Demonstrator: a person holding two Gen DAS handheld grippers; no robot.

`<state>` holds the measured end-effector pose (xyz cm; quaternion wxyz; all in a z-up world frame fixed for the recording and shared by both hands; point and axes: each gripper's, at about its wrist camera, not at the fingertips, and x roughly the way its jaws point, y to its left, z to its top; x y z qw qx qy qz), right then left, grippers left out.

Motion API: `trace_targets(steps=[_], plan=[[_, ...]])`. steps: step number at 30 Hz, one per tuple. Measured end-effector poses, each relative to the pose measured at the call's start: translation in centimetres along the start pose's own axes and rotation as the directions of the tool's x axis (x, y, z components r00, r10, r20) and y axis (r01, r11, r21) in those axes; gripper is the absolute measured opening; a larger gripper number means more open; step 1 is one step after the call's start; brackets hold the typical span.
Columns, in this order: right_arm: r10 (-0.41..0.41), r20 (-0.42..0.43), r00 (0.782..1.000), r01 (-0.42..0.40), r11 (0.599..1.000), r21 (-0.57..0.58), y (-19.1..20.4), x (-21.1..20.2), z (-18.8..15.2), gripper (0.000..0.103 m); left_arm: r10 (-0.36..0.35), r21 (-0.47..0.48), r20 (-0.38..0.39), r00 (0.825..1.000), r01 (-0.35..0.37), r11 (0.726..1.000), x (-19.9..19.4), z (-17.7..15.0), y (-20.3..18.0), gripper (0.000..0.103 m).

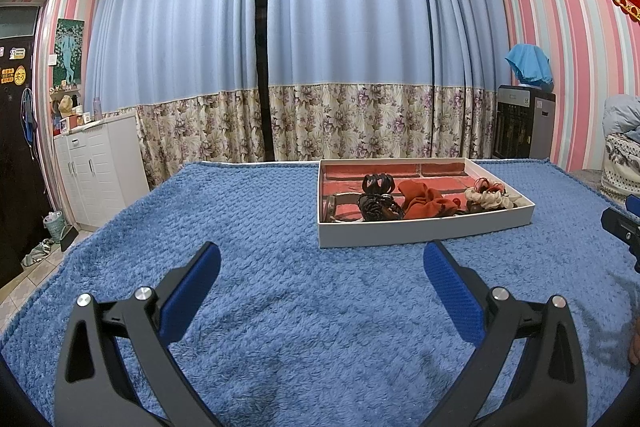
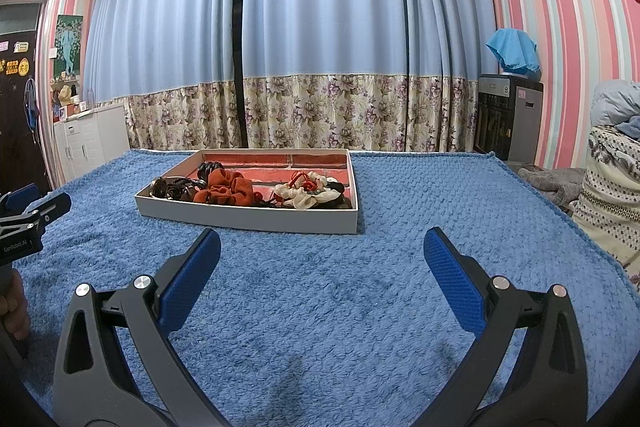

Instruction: Organize jewelry

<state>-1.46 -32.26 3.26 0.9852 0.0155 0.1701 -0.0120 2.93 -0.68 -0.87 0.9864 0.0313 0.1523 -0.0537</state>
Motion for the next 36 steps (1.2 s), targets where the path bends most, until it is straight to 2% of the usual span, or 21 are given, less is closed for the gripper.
trace_targets(steps=[36], plan=[[0.001,-0.002,1.0,-0.001,1.0,0.001,0.01,0.0,-0.22,0.099,0.0,0.0,-0.001,1.0,0.0,1.0,0.1,0.09,0.04,0.099]])
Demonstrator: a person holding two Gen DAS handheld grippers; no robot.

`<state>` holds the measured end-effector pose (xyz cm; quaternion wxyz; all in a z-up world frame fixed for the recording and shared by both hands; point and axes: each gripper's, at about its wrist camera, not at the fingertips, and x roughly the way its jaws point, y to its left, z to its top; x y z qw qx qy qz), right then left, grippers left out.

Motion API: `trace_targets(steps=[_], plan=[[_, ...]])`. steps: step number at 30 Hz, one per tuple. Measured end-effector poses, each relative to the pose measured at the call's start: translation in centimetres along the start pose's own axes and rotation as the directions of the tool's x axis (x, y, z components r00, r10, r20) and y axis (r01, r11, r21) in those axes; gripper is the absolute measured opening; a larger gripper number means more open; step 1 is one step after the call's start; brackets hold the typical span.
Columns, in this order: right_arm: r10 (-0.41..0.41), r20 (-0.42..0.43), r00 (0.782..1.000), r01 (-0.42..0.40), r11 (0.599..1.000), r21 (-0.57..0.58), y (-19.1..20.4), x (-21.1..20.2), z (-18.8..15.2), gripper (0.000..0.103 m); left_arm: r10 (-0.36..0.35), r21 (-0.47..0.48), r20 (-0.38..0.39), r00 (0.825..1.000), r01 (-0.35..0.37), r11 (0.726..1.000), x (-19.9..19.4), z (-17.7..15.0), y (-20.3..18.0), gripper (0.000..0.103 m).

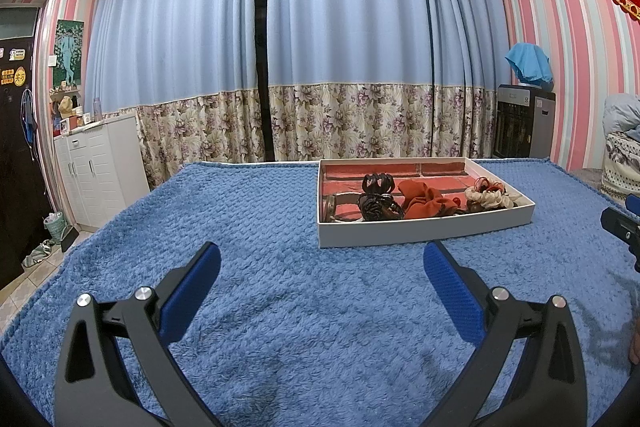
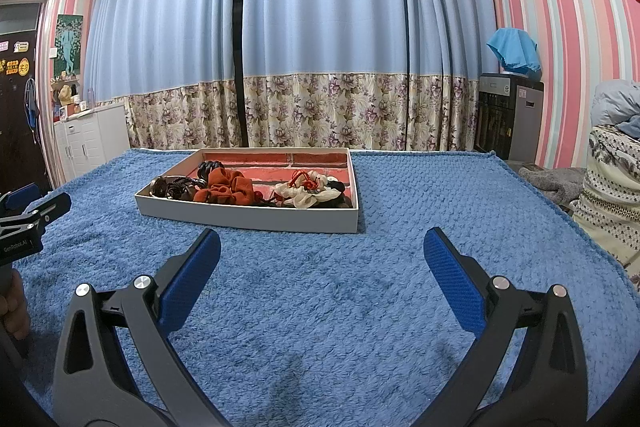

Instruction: Organize jewelry

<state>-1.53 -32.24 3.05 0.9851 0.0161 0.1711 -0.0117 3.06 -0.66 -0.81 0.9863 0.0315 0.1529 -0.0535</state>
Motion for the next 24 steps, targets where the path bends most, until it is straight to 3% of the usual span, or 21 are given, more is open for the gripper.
trace_targets(steps=[24], plan=[[0.0,-0.001,1.0,0.0,1.0,0.0,-0.05,0.02,0.16,0.099,0.0,0.0,0.0,1.0,0.0,1.0,-0.02,0.1,-0.01,0.099]])
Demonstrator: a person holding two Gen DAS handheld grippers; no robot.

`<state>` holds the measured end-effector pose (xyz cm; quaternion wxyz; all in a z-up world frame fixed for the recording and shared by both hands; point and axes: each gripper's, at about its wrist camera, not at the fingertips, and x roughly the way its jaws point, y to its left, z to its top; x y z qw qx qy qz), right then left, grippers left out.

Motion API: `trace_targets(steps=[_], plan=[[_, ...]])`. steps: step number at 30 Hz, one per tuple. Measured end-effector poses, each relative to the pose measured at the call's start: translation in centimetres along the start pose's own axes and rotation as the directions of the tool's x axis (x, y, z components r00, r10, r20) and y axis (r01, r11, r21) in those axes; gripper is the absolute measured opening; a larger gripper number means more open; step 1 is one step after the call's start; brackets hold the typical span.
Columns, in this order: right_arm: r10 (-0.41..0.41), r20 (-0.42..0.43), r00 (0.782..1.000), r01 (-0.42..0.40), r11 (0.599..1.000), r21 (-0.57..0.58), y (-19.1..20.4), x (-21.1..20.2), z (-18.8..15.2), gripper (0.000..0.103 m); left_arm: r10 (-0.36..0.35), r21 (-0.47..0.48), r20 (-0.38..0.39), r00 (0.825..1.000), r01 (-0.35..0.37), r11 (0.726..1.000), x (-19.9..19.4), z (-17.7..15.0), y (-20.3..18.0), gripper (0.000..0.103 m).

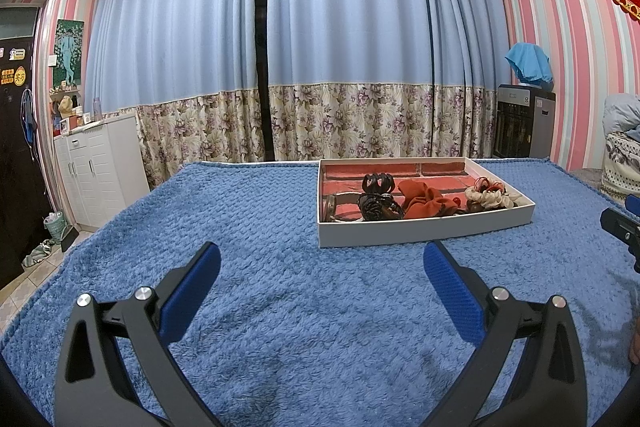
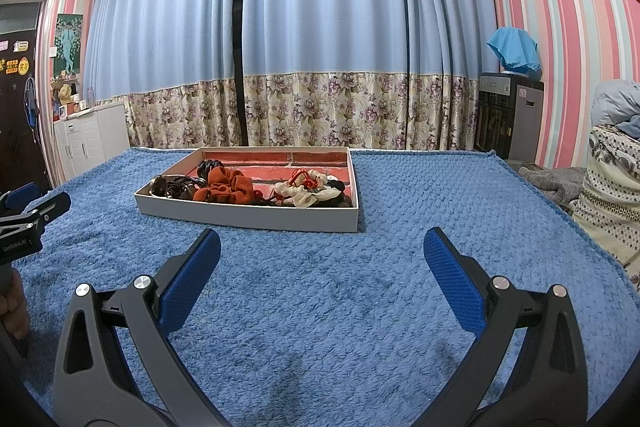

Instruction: Organize jewelry

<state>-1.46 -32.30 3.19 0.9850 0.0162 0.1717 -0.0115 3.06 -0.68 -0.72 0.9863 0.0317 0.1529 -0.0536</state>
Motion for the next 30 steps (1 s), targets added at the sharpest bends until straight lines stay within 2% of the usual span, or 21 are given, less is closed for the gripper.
trace_targets(steps=[30], plan=[[0.0,-0.002,1.0,0.0,1.0,-0.001,-0.05,0.0,0.03,0.099,0.0,0.0,-0.002,1.0,0.0,1.0,0.03,0.03,0.02,0.099]])
